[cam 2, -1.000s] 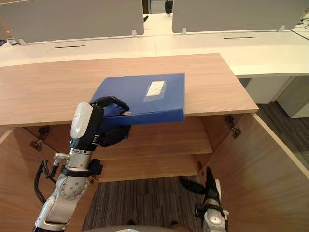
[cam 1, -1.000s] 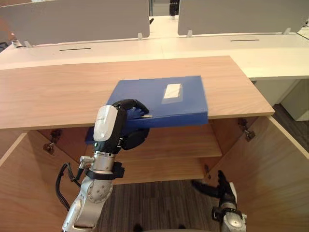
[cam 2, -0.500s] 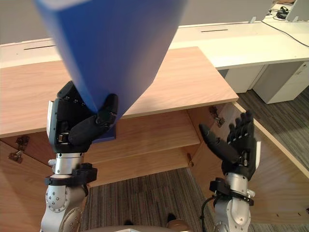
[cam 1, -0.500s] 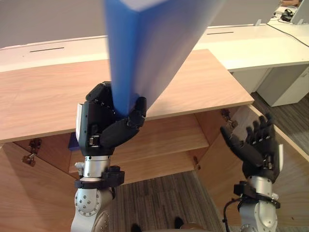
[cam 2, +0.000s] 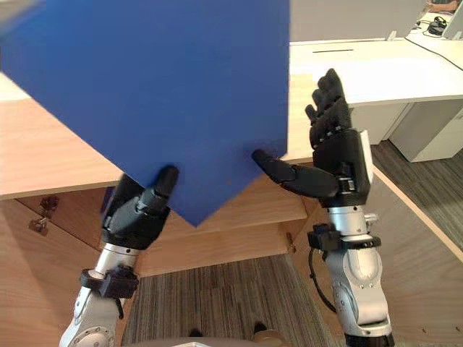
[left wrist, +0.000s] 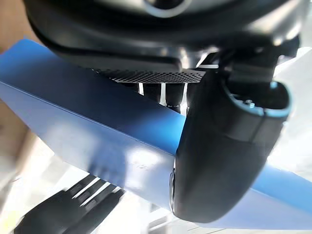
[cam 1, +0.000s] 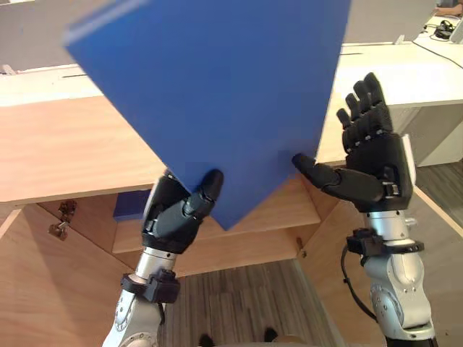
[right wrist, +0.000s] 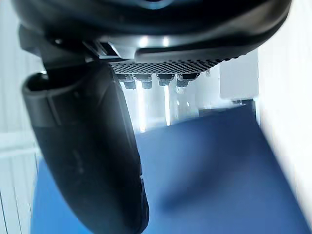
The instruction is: Walk over to the cabinet, pick up the folder, carry it to the office cabinet, place the folder inside the office cabinet, then close the office cabinet door
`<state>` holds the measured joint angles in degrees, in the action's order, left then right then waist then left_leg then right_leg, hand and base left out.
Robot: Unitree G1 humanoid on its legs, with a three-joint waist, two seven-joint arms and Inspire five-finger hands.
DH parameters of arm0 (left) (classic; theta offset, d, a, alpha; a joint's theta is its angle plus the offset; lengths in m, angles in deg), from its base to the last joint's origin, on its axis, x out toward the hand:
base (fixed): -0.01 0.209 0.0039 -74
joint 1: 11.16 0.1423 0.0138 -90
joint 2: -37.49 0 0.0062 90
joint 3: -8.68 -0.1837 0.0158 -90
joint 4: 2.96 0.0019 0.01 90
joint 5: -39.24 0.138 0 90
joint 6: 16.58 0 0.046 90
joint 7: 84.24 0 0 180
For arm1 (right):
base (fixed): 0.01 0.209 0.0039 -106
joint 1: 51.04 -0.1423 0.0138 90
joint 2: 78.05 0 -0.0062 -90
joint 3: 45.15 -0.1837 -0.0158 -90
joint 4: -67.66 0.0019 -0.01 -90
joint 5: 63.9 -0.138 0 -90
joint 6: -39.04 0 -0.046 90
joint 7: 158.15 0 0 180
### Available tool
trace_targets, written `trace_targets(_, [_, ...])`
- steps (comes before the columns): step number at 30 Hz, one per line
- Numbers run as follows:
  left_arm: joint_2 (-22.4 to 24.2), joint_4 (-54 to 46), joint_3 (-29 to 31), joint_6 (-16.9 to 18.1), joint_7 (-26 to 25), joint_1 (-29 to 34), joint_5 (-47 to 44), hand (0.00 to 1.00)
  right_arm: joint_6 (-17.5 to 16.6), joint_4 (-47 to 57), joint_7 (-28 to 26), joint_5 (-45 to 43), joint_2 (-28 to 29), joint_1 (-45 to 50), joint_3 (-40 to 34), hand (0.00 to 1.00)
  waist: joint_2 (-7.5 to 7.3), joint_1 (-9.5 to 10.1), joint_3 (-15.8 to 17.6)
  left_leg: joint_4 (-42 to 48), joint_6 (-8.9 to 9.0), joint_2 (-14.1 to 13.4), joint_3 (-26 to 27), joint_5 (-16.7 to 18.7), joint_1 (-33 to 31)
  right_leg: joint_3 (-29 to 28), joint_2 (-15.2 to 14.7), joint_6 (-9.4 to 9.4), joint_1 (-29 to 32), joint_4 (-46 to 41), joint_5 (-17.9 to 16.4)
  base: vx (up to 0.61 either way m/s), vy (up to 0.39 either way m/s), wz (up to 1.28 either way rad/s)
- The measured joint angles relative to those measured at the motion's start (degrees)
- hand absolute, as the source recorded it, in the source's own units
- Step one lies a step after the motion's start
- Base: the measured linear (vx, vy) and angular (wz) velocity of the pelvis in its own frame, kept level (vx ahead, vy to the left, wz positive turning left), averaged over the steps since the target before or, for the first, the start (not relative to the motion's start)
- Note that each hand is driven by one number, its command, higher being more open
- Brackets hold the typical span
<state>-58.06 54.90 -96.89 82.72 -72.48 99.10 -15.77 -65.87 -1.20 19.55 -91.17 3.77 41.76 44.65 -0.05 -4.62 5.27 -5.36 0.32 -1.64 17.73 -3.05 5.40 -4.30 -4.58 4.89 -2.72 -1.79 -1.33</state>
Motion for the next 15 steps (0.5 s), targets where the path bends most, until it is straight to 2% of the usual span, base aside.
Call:
trace_targets(3, [-2.78,1.66,-0.11,-1.15,0.71,0.07,-3.83,0.0,0.02,-4.47,-1.22,-2.17,-4.76,-1.81,1.36,1.0,0.09,0.18,-0.05,-0.03,-0.15,0.22,-0.84,-0.33,-0.54,1.01,-0.26,0.02,0.05,0.02,-0.01,-0.04,-0.011,0.16])
trace_targets(4, [-3.8,1.97,-0.18,-1.48,1.17,0.26,-5.36,0.0,0.03,-5.97,-1.76,-2.96,-6.55,-2.79,2.3,0.0,0.1,0.22,-0.06,-0.03,-0.2,0.29,-1.09,-0.48,-0.68,1.34,-0.33,0.02,0.07,0.01,-0.01,-0.03,-0.011,0.15])
trace_targets(10, [-6.99,3.6,-0.72,-2.36,1.78,0.76,-9.39,0.0,0.01,-11.75,-5.38,-5.3,-12.73,-7.71,7.54,0.0,0.24,0.49,-0.21,-0.03,-0.36,0.51,-2.55,-1.18,-1.31,2.56,-0.59,0.01,0.26,0.01,0.0,-0.03,-0.007,0.12])
trace_targets(15, [-8.81,3.89,-0.28,-2.0,1.78,1.44,-9.64,0.0,0.0,-14.11,-7.48,-7.86,-13.84,-8.32,8.41,0.0,0.23,0.87,-0.28,-0.02,-0.41,0.57,-3.62,-1.75,-2.11,3.7,-0.68,-0.02,0.58,-0.02,0.02,-0.02,-0.011,0.13])
